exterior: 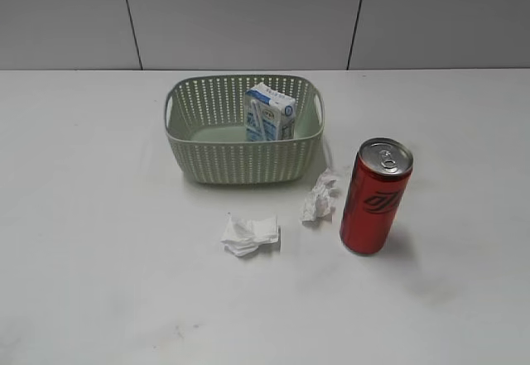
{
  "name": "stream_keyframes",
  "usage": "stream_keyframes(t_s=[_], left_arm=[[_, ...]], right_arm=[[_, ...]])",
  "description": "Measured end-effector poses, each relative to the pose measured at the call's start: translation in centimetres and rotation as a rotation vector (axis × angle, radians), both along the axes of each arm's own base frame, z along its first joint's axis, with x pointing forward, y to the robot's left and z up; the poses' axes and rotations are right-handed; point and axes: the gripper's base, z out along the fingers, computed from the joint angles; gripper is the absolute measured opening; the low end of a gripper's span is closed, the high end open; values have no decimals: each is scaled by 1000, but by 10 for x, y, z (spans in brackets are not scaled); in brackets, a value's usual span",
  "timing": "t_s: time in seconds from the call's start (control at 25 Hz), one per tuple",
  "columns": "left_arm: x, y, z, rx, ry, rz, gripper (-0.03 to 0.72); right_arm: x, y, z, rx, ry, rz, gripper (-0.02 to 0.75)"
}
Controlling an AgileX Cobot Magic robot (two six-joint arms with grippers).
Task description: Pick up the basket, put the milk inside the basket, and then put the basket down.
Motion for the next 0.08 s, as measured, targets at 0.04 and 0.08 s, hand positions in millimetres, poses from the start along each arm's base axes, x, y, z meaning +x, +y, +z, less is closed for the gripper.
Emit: stream_keyframes(t_s=[0.04, 0.08], left_arm=[[0, 0, 0, 1, -2, 1, 589], [0, 0, 0, 1, -2, 1, 589]], right_arm=[[0, 0, 0, 1, 0, 0, 592], [0, 0, 0, 0, 0, 0, 592]])
